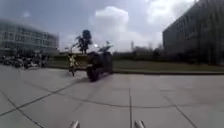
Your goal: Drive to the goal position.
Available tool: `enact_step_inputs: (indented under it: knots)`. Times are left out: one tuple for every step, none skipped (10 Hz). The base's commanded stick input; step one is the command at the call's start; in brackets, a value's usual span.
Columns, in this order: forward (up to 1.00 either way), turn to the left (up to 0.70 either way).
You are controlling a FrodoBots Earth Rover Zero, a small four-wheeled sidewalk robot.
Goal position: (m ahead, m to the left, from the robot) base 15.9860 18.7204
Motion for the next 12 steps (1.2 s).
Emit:
enact_step_inputs:
  knots:
    - [0.0,0.45]
    - [0.0,0.45]
    - [0.0,0.45]
    - [0.0,0.45]
    - [0.0,0.45]
    - [0.0,0.45]
    - [0.0,0.45]
    - [0.0,0.45]
    - [0.0,0.45]
    - [0.0,0.45]
    - [0.0,0.45]
    - [0.0,0.45]
